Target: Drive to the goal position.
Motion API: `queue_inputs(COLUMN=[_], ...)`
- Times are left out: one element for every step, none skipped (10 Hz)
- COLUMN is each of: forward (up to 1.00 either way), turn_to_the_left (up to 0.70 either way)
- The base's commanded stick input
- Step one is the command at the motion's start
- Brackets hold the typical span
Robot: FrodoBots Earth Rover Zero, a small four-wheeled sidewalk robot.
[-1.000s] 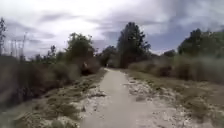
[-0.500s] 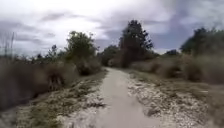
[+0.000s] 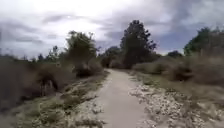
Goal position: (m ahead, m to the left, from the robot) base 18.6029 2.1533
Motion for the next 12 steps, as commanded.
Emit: queue_inputs(forward=[0.85,0.85,0.85,0.85,0.85,0.85,0.85,0.85,0.85,0.85,0.85,0.85], turn_to_the_left=[0.00,0.00,0.00,0.00,0.00,0.00,0.00,0.00,0.00,0.00,0.00,0.00])
